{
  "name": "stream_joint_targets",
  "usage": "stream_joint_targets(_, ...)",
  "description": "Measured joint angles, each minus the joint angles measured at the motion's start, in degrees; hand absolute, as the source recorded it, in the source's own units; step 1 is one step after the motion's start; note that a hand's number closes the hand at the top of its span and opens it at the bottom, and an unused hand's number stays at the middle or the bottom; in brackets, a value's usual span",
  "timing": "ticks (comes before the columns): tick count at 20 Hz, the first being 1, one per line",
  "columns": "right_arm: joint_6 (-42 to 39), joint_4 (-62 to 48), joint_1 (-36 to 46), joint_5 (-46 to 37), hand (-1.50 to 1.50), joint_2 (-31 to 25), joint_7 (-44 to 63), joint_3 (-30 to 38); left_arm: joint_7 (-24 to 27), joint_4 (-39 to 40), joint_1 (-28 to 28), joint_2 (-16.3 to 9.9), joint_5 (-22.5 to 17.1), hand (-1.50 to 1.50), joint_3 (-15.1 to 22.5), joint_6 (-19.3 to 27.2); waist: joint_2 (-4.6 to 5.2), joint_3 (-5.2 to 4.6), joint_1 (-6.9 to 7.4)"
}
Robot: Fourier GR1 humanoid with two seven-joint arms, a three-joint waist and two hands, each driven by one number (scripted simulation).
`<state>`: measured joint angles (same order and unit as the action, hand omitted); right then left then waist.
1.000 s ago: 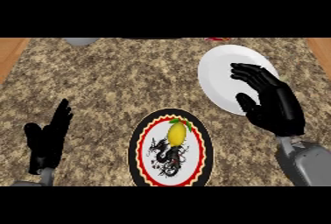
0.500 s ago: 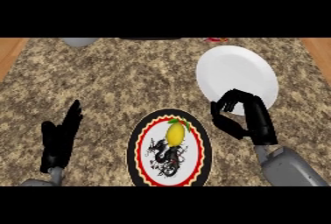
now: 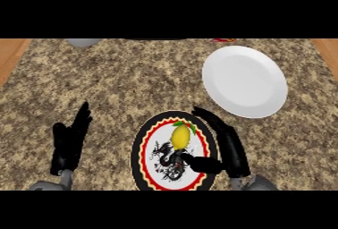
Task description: Pick the lemon from the plate and place it in the plate
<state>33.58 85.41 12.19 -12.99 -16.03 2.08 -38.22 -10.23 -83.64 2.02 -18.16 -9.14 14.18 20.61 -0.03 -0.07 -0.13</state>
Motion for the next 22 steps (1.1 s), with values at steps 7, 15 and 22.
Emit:
stream_joint_targets(7, -9.91, 1.02, 9.13, -12.71, -1.5, -5.65, 20.8, -3.62, -0.86, 0.31, 0.99, -0.16, 0.0, 0.0, -0.82, -0.62, -0.27, -0.11, 0.06)
stream_joint_targets(15, -30.96, 2.48, 18.64, -10.81, -1.5, -3.88, 40.49, -4.47, -0.87, 0.37, 0.54, 0.65, 0.87, 0.0, -0.54, -0.97, -0.1, -0.04, 0.54)
stream_joint_targets(22, -41.95, -1.23, 21.2, -8.72, -1.5, 1.66, 47.33, -2.07, 0.59, 2.57, 1.28, 2.1, 1.86, 0.0, -1.73, -2.15, 0.01, 0.03, 0.41)
